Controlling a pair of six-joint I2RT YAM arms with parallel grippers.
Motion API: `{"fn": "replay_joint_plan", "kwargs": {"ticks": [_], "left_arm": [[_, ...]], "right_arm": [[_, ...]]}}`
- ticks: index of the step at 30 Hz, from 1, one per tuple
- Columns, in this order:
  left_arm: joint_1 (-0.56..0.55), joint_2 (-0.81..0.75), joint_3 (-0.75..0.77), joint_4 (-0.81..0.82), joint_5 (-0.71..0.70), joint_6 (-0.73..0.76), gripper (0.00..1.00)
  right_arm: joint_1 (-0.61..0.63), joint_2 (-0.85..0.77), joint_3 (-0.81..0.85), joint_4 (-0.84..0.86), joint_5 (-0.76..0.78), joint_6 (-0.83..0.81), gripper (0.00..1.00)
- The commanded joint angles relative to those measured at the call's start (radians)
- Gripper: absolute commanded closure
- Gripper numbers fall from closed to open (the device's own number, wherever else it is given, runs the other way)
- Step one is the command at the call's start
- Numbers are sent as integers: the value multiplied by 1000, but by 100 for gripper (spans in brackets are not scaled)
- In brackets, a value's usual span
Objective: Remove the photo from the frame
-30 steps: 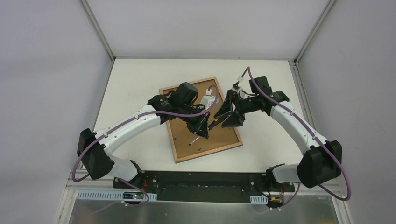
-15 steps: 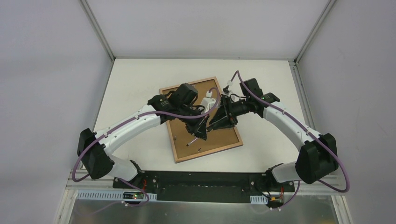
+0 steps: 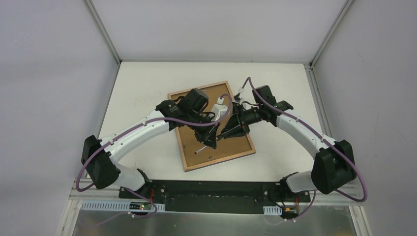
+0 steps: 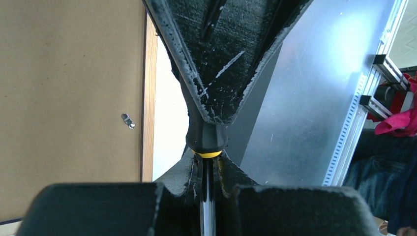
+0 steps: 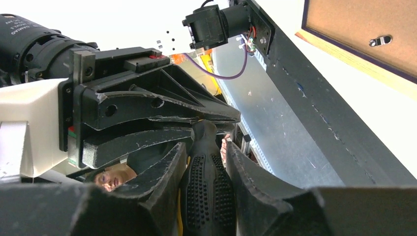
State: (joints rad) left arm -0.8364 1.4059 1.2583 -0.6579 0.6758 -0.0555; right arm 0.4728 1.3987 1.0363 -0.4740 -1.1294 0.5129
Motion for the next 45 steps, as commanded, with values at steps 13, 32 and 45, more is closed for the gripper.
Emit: {"fn": "replay_joint_plan", "kwargs": {"ticks": [13, 32, 45], "left_arm": [[248, -47, -29, 14, -472, -449, 28], [621, 274, -91, 28, -460, -612, 32], [632, 371, -160, 55, -499, -655, 63]], "right_arm": [[-92, -233, -163, 124, 859, 250, 100], [-94, 107, 58, 275, 1363, 222, 100], [-94, 209, 125, 346, 1348, 189, 100]]}}
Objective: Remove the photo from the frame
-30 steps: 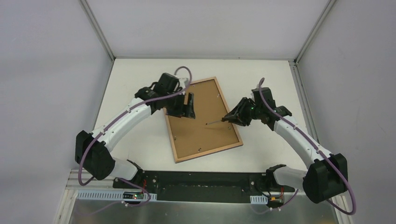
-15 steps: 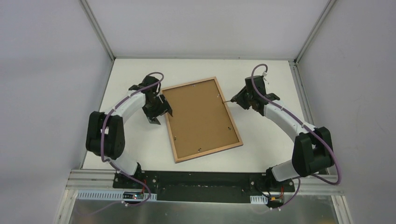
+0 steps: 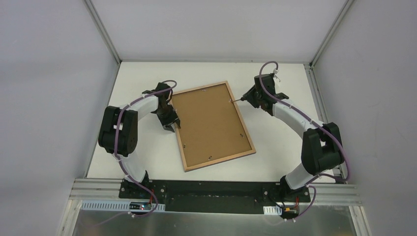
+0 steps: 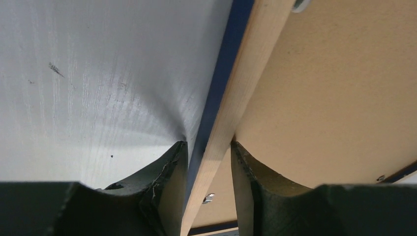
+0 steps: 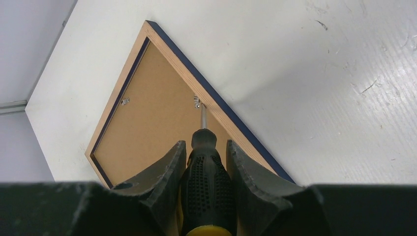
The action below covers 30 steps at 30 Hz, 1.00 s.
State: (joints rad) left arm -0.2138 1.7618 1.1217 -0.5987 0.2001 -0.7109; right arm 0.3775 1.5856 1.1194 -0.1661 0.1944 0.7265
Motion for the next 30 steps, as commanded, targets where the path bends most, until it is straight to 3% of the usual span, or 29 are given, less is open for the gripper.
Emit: {"fn": "replay_joint_plan", "kwargs": {"ticks": [1, 13, 19, 24, 26, 30], "left_arm": [[10, 18, -26, -4, -31, 3, 64], [10, 98, -43, -19, -59, 34, 77], [10, 76, -43, -23, -59, 71, 78], [10, 7, 6, -65, -51, 95, 69], [9, -36, 32, -81, -43, 99, 60], [10, -136, 61, -102, 4, 94, 45]], "right_arm": [[1, 29, 45, 41, 24, -24, 100], [1, 76, 61, 94, -58, -73, 100], [1, 66, 72, 86, -70, -143, 100], [1, 21, 216, -93, 17, -217, 100], [-7, 0, 277, -204, 60, -230, 100], [-120, -75, 233, -237, -5, -129, 100]]}}
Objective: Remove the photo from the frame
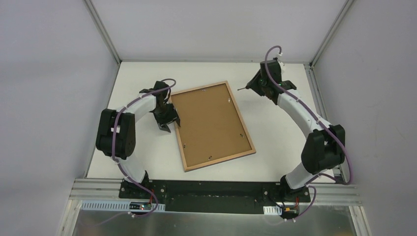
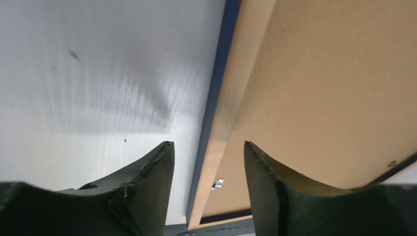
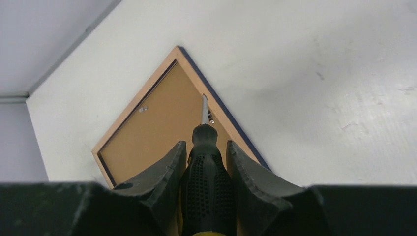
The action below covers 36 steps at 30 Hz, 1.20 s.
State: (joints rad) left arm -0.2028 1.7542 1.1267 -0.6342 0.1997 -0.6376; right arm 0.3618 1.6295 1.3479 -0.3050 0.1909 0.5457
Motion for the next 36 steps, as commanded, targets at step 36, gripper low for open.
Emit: {"fn": "replay_joint_plan", "kwargs": {"ticks": [36], "left_arm": [[-333, -484, 98, -67, 165, -206, 36]], "right_arm": [[-1084, -127, -738, 143, -302, 569, 61]]}}
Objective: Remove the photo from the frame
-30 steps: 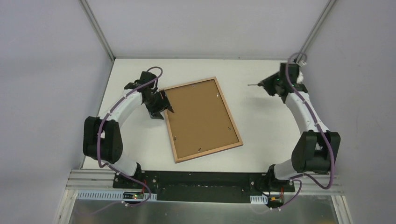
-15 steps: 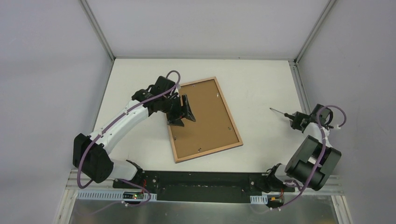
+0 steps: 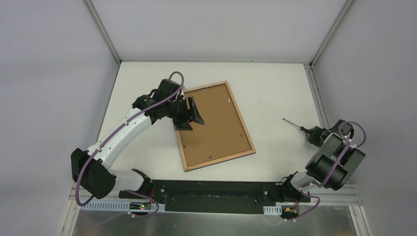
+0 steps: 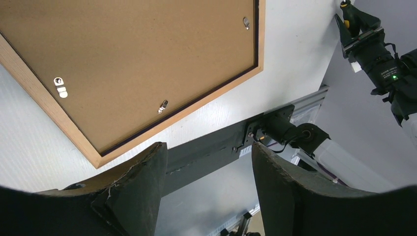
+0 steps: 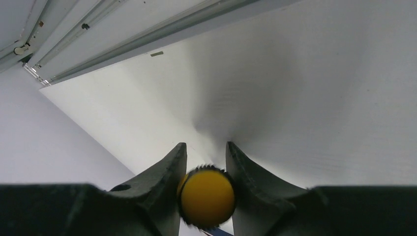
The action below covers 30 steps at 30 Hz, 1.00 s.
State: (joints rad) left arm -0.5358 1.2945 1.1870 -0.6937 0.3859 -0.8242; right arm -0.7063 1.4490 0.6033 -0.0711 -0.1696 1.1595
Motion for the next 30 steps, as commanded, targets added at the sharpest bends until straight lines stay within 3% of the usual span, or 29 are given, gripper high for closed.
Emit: {"fn": "replay_joint_plan", "kwargs": {"ticks": [1, 7, 15, 18, 23, 30], "left_arm": [[0, -23, 41, -7, -23, -21, 36], [0, -1, 65, -7, -22, -18, 36], [0, 46, 90, -7, -10, -4, 36], [0, 60, 99, -7, 0, 6, 35], [3, 64, 109, -8, 1, 33, 33], [10, 37, 68, -13, -8, 49, 28]], "right_arm": [[-17, 61, 17, -107, 64, -51, 59], [-18, 120, 114, -266, 96, -118, 45], [-8, 175, 184, -344, 96, -190, 38], [11, 159, 190, -333, 109, -237, 32], [117, 130, 300, -398, 215, -386, 11], [196, 9, 386, -550, 348, -433, 1]]}}
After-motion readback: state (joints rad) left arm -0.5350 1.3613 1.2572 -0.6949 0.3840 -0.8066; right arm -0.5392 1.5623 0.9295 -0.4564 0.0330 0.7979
